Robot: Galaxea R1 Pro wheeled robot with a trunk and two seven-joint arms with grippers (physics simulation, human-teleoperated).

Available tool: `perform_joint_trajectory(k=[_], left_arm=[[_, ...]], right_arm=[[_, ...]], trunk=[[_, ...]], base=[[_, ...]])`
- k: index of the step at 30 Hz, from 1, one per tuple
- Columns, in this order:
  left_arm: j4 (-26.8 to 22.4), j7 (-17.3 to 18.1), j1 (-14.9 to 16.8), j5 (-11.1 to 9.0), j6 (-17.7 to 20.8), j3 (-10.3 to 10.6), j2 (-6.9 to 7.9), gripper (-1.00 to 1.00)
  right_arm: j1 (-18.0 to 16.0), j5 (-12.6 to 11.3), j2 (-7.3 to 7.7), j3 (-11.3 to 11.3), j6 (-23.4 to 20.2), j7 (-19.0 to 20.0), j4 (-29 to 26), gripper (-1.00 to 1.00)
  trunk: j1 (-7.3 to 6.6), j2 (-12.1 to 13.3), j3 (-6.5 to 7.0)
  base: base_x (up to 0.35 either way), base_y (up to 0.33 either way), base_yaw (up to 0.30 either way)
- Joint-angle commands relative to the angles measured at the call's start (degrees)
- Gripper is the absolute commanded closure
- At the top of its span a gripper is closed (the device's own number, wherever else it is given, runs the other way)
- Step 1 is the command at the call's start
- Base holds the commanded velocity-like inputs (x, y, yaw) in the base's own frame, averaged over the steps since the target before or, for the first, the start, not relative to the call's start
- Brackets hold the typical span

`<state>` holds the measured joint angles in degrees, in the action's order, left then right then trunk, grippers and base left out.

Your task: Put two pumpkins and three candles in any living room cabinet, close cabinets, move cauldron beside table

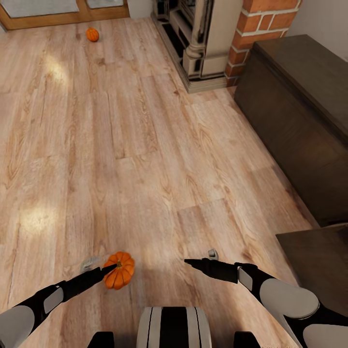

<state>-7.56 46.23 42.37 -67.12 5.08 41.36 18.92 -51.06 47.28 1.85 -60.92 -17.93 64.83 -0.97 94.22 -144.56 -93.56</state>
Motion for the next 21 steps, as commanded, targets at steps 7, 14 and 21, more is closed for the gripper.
perform_joint_trajectory(k=[7, 14, 21], left_arm=[[0.06, -0.18, 0.0, 0.64, -0.07, 0.37, -1.39, -1.0], [-0.02, 0.68, 0.0, 0.76, -0.3, 0.52, -1.85, 1.0], [-0.66, 10.63, 0.03, 0.54, -0.33, 0.34, -0.04, 1.0]], right_arm=[[0.0, 0.0, -0.01, 0.01, 0.0, -0.05, 0.0, -1.0], [0.0, 0.0, -0.01, 0.01, 0.0, -0.05, 0.0, -1.0], [0.0, 0.0, 0.0, 0.01, 0.0, -0.05, 0.0, -1.0]], trunk=[[0.01, 0.0, 0.48], [0.01, 0.0, 0.54], [0.01, 0.0, 0.54]], base=[[0.0, 0.0, -0.189], [0.0, 0.0, -0.022], [0.0, 0.0, 0.0]])
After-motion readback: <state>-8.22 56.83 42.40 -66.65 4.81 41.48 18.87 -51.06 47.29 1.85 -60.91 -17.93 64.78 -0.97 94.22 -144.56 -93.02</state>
